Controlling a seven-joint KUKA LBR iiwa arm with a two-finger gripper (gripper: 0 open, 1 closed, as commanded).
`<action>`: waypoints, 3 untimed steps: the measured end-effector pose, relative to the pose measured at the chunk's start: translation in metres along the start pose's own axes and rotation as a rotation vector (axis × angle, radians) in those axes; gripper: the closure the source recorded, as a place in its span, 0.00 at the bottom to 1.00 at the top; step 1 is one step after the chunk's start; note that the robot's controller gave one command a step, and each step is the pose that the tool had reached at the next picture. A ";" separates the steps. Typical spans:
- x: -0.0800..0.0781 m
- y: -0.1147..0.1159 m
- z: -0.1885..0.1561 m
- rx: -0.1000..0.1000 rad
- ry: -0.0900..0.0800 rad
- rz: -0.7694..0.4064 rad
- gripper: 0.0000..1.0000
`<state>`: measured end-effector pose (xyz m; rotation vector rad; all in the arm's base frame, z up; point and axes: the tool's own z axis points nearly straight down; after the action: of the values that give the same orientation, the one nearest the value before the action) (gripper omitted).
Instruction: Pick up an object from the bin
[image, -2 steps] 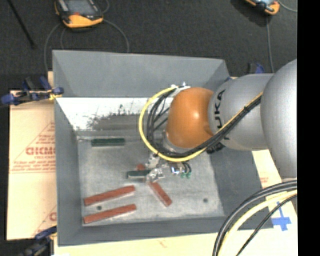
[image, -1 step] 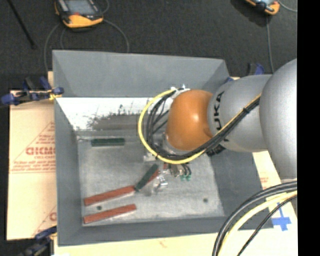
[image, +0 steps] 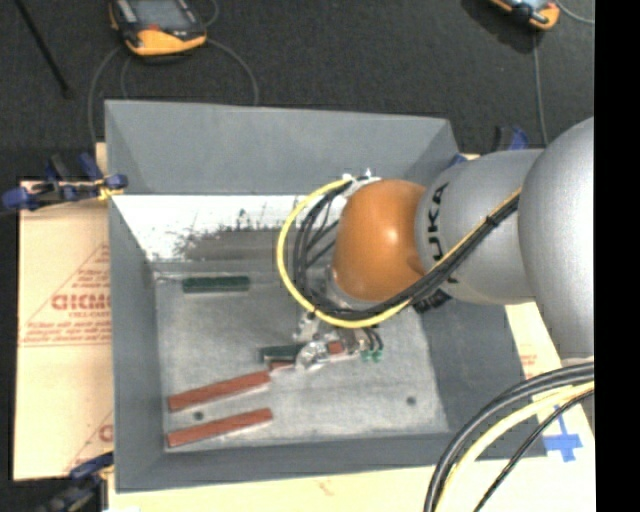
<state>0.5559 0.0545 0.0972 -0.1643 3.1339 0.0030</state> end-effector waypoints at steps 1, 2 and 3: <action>0.000 0.000 0.000 0.000 0.000 0.000 1.00; 0.000 0.000 0.000 0.000 0.000 0.000 1.00; -0.004 0.019 0.005 0.010 -0.006 -0.070 1.00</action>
Offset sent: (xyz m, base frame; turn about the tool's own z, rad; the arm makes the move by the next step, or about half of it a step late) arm -0.0047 0.0470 -0.0258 -0.0919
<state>0.5582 0.0743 0.0919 -0.2728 3.1202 -0.0122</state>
